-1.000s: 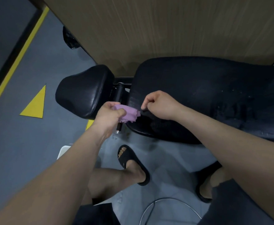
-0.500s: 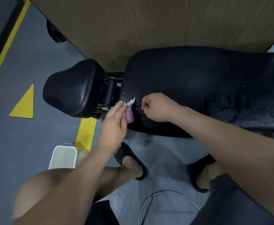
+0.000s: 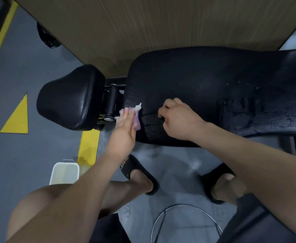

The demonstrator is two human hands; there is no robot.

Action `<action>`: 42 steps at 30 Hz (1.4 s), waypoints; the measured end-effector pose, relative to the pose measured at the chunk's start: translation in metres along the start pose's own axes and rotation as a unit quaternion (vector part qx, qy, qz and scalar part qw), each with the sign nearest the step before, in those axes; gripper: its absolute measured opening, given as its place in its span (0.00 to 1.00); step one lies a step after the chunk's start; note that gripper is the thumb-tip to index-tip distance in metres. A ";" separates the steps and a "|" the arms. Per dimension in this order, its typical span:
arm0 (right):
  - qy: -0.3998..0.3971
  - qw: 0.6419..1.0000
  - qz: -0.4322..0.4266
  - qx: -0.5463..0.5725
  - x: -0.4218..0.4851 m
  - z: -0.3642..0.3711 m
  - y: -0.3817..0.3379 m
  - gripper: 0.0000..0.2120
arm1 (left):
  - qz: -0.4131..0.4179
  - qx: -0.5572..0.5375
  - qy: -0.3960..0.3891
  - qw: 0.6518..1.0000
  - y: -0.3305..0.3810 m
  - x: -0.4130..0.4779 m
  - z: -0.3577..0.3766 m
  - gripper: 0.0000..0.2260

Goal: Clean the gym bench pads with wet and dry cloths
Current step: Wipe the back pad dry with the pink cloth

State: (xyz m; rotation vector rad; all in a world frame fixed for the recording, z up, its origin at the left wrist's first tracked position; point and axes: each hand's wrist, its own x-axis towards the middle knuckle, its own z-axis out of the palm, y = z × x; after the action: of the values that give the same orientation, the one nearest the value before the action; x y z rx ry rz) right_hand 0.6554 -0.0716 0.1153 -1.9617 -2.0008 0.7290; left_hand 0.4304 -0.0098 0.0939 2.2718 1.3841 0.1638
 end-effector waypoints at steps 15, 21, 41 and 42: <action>0.010 0.997 0.014 -0.070 -0.006 0.006 0.003 0.21 | 0.045 0.073 0.008 0.996 0.006 0.062 0.015 0.31; 0.071 0.994 0.051 -0.073 -0.008 0.020 0.001 0.24 | 0.078 0.087 0.016 0.993 0.003 -0.011 0.023 0.32; 0.192 0.964 0.154 -0.102 -0.008 0.055 -0.007 0.33 | -0.005 0.114 0.022 0.993 0.017 0.060 0.021 0.32; 0.194 0.963 0.155 -0.102 -0.007 0.055 -0.007 0.32 | -0.014 0.108 0.031 0.994 0.020 0.059 0.023 0.31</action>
State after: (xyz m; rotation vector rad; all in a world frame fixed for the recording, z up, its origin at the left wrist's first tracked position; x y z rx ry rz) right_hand 0.6219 -0.0885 0.0733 -2.3494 -1.6097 0.1702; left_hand 0.4825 0.0258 0.0748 2.4394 1.5310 0.0800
